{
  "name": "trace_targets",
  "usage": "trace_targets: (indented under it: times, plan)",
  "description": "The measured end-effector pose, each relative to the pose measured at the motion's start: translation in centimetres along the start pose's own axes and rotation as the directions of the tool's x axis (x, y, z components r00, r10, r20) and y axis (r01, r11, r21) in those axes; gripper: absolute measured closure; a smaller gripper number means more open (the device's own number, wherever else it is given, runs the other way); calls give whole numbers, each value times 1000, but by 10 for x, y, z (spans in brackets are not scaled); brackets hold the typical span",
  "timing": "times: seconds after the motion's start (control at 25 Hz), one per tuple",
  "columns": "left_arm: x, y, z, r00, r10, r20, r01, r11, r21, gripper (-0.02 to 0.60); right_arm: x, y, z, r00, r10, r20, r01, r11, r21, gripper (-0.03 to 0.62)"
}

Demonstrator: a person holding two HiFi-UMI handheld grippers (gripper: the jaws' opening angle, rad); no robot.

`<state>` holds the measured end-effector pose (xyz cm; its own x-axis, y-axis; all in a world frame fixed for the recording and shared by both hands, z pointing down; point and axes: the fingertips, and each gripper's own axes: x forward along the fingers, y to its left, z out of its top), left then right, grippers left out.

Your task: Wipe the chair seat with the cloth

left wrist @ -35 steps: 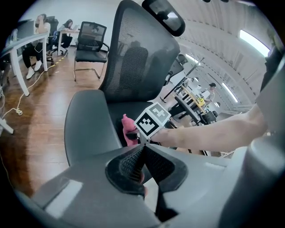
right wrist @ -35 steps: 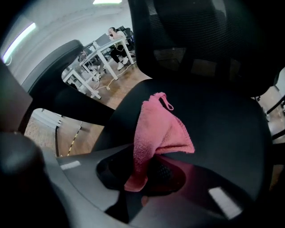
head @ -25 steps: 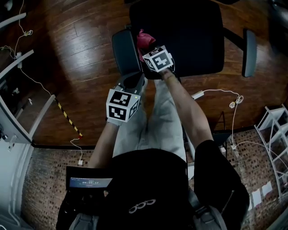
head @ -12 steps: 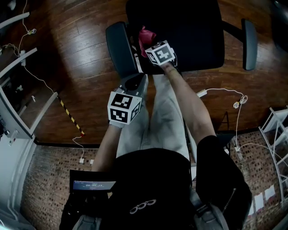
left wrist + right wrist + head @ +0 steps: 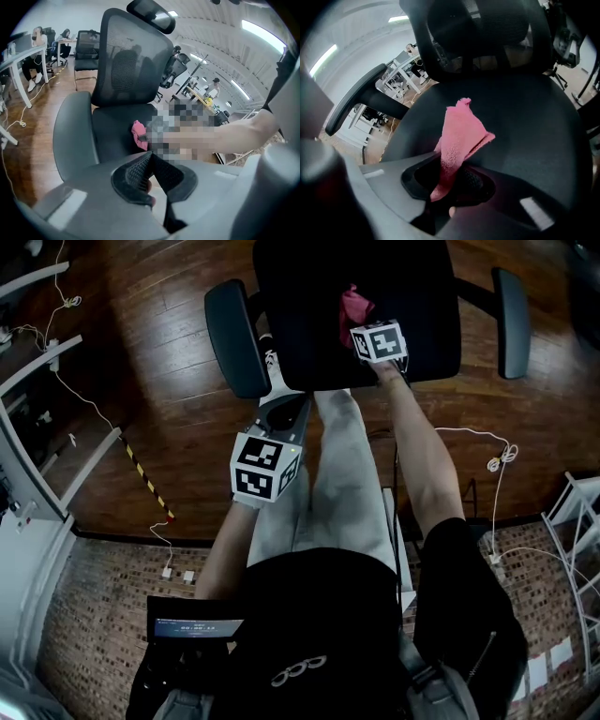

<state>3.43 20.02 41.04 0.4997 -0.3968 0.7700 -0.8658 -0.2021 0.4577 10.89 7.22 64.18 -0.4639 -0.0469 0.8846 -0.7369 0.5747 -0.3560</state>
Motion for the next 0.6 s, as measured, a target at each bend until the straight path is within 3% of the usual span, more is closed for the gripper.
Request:
trace_targets:
  times: [0.6]
  plan:
    - [24,-44,5,1000,-11,-11,11,1000,24,588,-64,-121,-22,985,-166,36,163,983,79,526]
